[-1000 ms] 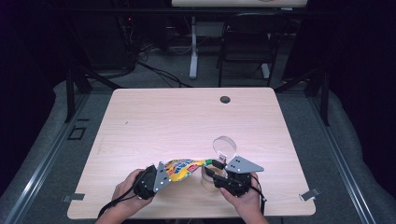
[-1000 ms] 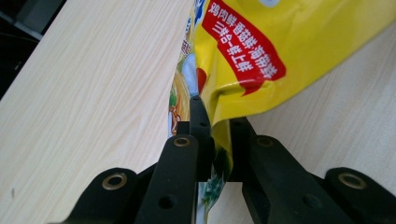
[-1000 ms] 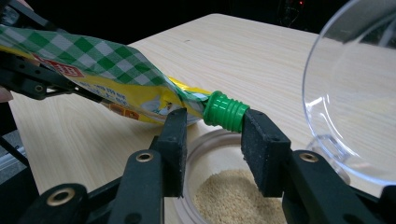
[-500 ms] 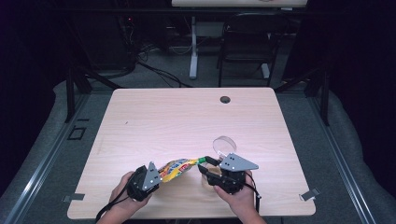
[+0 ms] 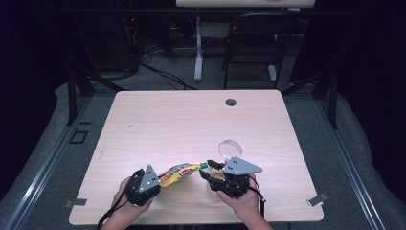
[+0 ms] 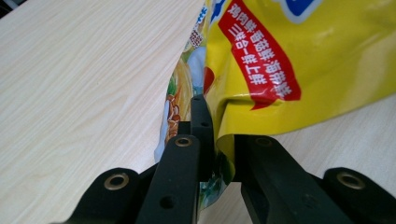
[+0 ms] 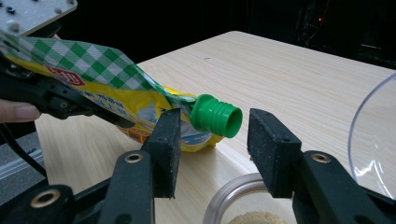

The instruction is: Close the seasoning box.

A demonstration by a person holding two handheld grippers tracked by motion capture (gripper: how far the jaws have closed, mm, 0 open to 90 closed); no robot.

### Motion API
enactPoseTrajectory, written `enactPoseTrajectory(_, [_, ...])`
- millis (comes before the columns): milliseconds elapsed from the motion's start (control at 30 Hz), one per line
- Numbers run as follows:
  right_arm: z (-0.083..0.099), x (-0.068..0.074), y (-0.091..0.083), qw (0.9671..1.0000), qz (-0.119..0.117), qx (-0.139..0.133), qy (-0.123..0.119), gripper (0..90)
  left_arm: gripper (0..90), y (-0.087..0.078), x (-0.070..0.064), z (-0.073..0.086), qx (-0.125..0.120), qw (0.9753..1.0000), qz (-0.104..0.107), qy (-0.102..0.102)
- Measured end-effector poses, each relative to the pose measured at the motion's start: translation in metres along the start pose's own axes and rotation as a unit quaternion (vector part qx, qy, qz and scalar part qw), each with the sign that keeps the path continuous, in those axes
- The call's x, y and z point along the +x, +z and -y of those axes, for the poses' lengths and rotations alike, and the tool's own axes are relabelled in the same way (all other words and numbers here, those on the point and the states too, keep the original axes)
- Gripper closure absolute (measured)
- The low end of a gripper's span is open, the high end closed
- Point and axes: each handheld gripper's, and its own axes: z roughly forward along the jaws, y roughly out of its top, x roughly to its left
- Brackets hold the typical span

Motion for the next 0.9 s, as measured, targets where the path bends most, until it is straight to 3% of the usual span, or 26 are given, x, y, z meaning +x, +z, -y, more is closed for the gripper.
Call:
enactPoseTrajectory(300, [0.001,0.002,-0.001,1.0,-0.005,-0.002,-0.005,53.0,86.8,-0.001,0.013,0.005,-0.019,0.9983,0.02,-0.052])
enactPoseTrajectory(467, [0.003,0.003,-0.004,1.0,-0.003,-0.004,-0.008,51.8,86.8,-0.001,0.023,0.011,-0.036,0.9944,0.036,-0.093])
enactPoseTrajectory(900, [0.007,-0.004,-0.01,0.9999,0.013,0.002,-0.002,51.8,86.3,-0.002,0.041,0.032,-0.054,0.9848,0.052,-0.156])
